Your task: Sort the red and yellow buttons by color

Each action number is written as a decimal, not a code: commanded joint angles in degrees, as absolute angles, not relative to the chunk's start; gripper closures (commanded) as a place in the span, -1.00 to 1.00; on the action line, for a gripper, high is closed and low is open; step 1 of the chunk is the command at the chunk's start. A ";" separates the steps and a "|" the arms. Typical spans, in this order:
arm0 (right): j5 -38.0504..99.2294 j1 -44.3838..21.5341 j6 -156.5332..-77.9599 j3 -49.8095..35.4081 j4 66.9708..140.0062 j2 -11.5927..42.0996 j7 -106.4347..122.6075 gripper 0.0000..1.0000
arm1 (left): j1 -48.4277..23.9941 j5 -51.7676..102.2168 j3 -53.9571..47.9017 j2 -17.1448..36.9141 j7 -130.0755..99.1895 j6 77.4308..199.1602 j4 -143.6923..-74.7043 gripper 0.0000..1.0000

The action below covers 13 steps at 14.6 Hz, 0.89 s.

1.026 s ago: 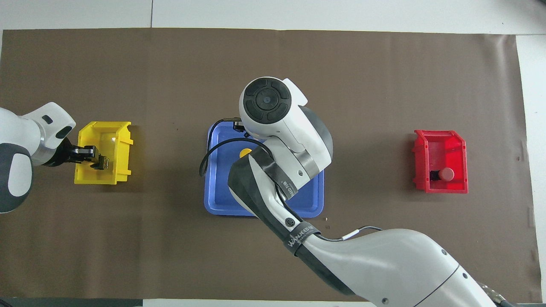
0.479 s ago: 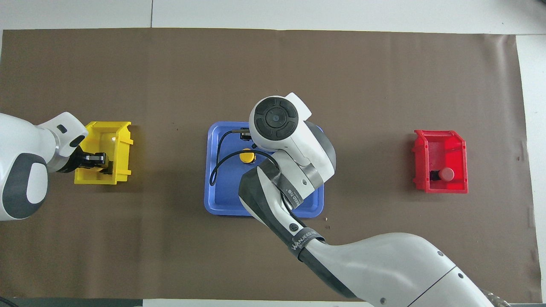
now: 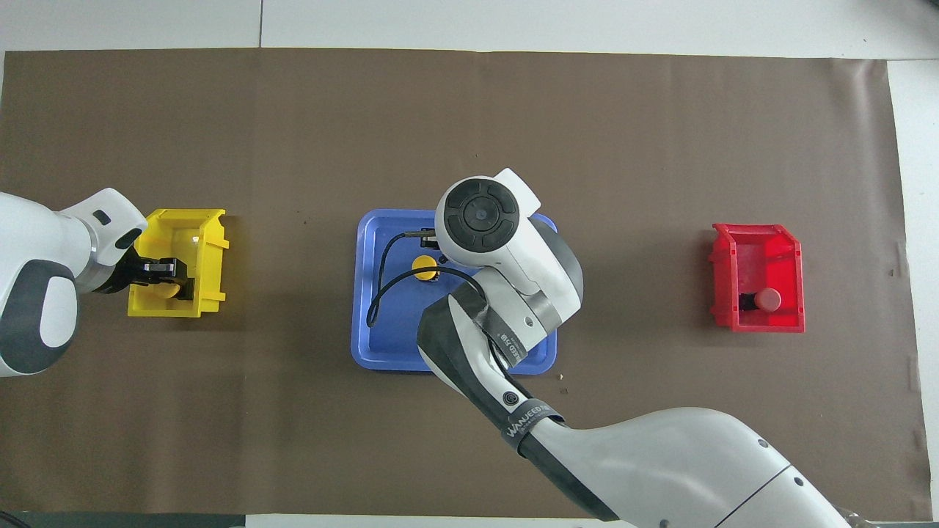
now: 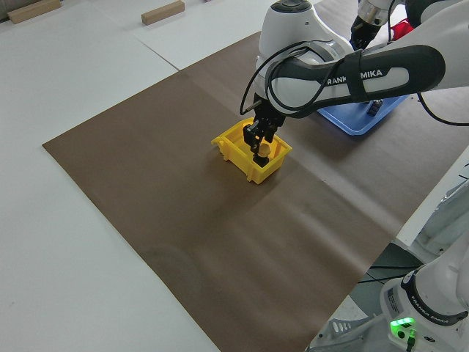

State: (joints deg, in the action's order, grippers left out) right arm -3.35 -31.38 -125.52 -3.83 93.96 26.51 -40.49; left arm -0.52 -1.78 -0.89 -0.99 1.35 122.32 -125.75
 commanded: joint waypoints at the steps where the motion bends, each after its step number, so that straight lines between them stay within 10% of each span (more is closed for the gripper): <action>1: -3.43 -27.01 -113.27 -4.31 85.48 24.87 -34.14 0.74 | -0.79 -2.99 -1.05 -0.96 1.76 112.18 -115.96 -1.00; 7: 3.16 -1.18 -100.81 -4.22 95.35 9.58 1.98 0.73 | -2.37 -4.14 -2.37 3.07 9.23 85.80 -84.23 -1.00; 13: 2.99 8.35 -119.32 -4.04 114.49 3.53 18.10 0.73 | -19.83 -2.81 -2.46 4.11 -16.47 110.70 -102.64 -1.00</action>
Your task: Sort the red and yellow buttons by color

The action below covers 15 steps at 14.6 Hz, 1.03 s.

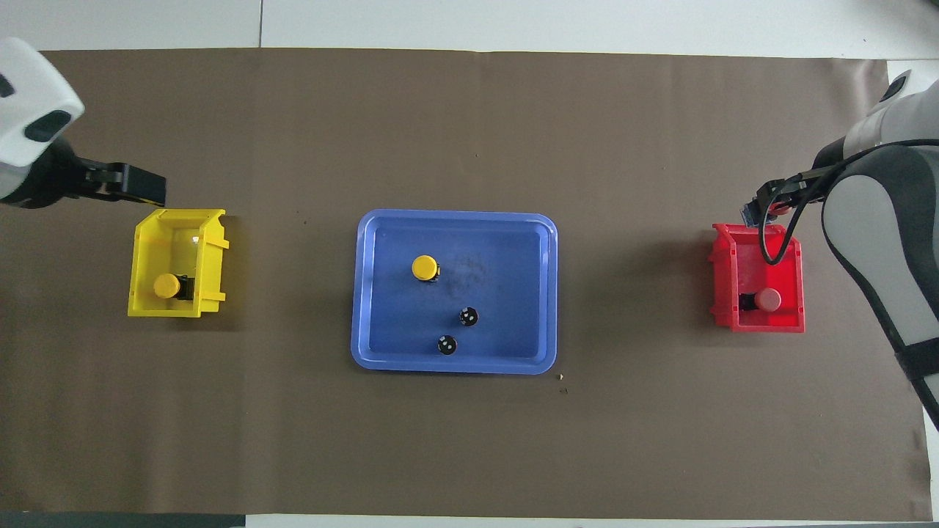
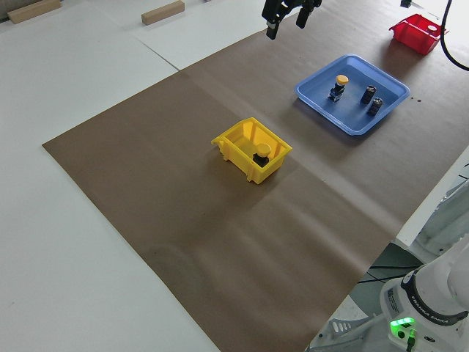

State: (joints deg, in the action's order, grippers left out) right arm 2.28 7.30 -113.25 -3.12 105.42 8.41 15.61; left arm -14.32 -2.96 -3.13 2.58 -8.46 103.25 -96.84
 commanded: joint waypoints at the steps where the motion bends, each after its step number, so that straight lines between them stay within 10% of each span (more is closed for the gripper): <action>1: 2.90 8.52 -120.66 -4.04 115.91 3.25 18.71 0.73 | -23.43 -2.81 -2.55 6.74 -20.70 114.14 -103.18 -1.00; 15: 2.99 10.37 -131.91 -4.13 126.73 1.14 22.41 0.73 | -37.18 -0.10 -2.64 15.82 -37.79 128.84 -108.98 -0.78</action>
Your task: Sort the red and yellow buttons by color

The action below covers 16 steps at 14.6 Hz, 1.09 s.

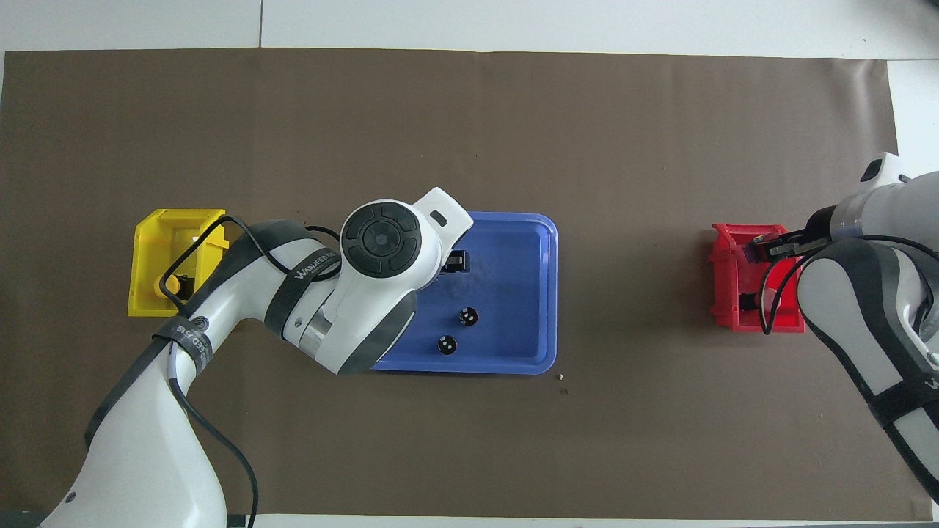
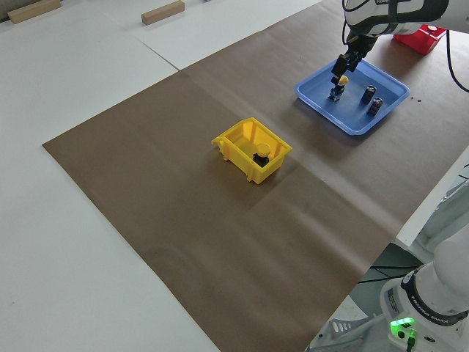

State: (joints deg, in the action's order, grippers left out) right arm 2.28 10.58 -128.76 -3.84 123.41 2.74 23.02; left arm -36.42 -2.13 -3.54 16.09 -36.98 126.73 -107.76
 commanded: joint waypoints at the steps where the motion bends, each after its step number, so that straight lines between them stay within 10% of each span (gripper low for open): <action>1: 2.99 10.28 -134.53 -4.13 128.39 1.14 22.50 0.73 | -37.18 0.26 -2.64 15.91 -37.88 129.46 -108.98 -0.64; 4: 2.99 10.98 -137.02 -4.13 129.46 2.71 22.76 0.72 | -37.26 0.26 -2.64 17.31 -38.93 130.17 -108.90 -0.10; 6: 3.08 10.72 -138.25 -4.13 129.55 3.34 22.59 0.54 | -37.44 0.26 -2.55 17.31 -39.02 129.73 -108.81 0.87; 10: 3.08 11.16 -134.15 -4.04 126.49 3.60 23.73 -0.45 | -35.69 0.70 -2.11 16.79 -38.85 124.75 -104.34 0.97; 16: 2.99 10.90 -115.08 -4.04 111.82 3.26 22.15 -0.99 | -21.57 0.62 -1.85 10.91 -21.41 110.23 -97.91 0.97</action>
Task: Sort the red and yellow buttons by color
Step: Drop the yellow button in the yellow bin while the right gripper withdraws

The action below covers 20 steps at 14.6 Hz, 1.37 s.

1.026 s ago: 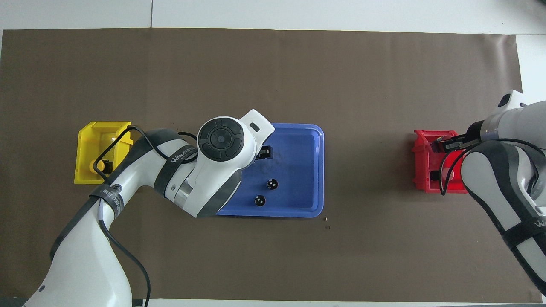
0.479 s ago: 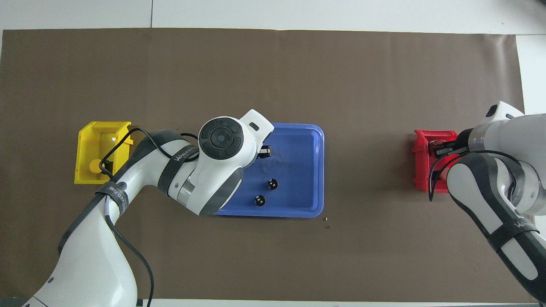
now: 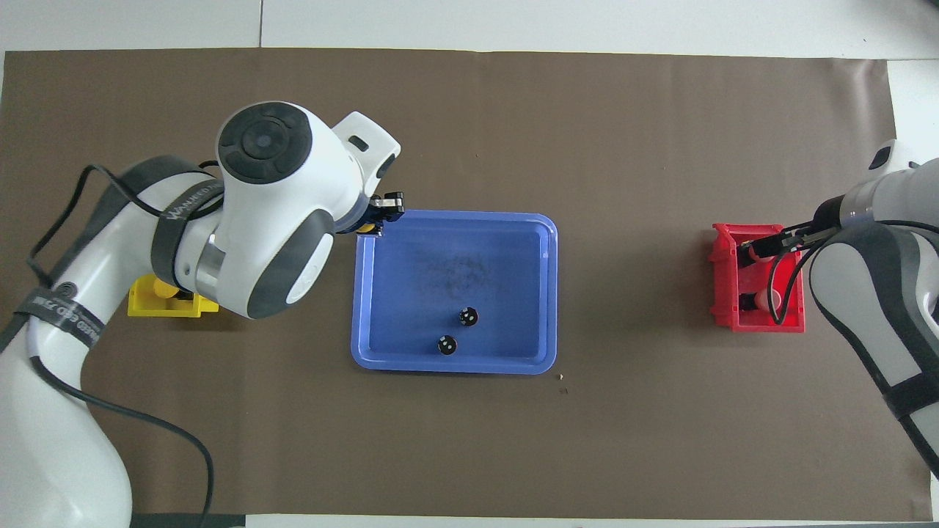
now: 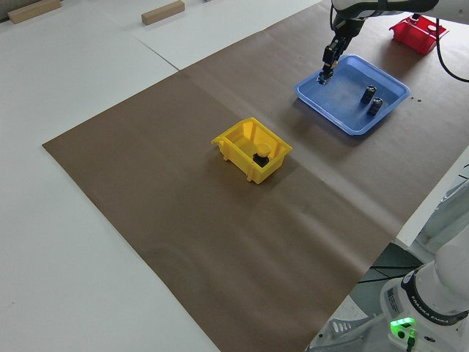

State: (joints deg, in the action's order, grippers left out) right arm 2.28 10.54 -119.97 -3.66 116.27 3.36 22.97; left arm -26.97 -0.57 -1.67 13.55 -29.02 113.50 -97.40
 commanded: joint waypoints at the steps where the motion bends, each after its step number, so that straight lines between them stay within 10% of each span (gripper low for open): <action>1: 2.99 10.46 -111.22 -4.04 108.93 2.12 20.58 -0.99 | -18.14 0.62 -1.76 10.64 -15.62 109.61 -97.91 0.97; 10: -2.44 10.73 -85.62 -4.39 86.68 2.11 10.99 -1.00 | -1.42 0.09 -1.49 7.30 5.71 109.68 -104.92 0.97; 20: -3.25 3.43 -86.04 -2.46 90.25 -1.22 4.13 -1.00 | 0.62 0.18 -1.67 3.69 1.76 127.25 -121.72 0.97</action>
